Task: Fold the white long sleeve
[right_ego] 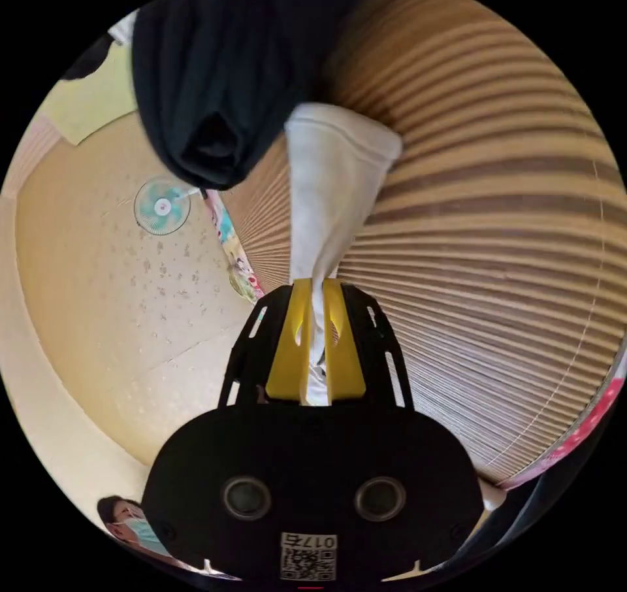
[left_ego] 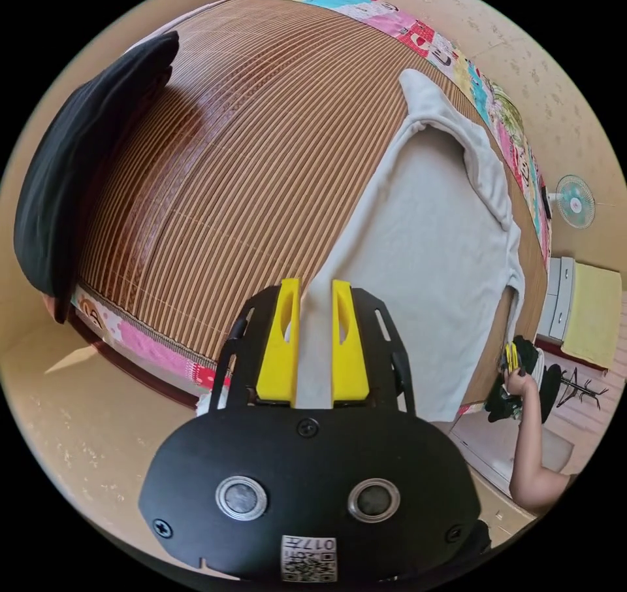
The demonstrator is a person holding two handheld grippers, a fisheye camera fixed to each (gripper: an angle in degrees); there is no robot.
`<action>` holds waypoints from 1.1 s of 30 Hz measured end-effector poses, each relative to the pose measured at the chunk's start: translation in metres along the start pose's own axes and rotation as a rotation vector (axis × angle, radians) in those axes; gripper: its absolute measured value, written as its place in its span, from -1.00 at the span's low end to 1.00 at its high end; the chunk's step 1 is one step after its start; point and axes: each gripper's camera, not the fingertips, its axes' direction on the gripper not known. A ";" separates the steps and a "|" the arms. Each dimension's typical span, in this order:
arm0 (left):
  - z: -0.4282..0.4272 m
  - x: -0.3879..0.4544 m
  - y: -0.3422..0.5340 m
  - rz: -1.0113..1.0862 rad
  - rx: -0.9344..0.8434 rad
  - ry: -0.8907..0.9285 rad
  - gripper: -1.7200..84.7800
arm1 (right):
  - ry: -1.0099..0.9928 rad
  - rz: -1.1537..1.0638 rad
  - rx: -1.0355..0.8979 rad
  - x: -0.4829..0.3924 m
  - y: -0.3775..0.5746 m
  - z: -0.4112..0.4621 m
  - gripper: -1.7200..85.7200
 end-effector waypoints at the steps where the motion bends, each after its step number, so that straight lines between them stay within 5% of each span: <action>1: -0.005 -0.004 0.002 0.004 0.009 0.011 -0.78 | 0.020 -0.163 0.001 -0.044 0.004 0.004 -0.88; 7: -0.027 -0.023 0.015 0.036 0.030 0.080 -0.77 | -0.059 -1.066 -0.255 -0.241 0.174 0.095 -0.89; 12: -0.028 -0.041 0.021 0.035 -0.003 0.148 -0.75 | -0.133 -1.324 -0.745 -0.227 0.350 0.229 -0.86; 17: -0.035 -0.067 0.020 0.064 -0.020 0.194 -0.71 | 0.159 -1.059 -1.058 -0.091 0.390 0.316 -0.76; 28: -0.052 -0.121 0.011 0.389 -0.262 0.164 -0.65 | 0.854 -0.821 -0.820 0.059 0.323 0.082 -0.67; 33: -0.055 -0.126 0.010 0.440 -0.323 0.141 -0.66 | 0.910 -0.797 -0.827 0.083 0.331 0.054 -0.68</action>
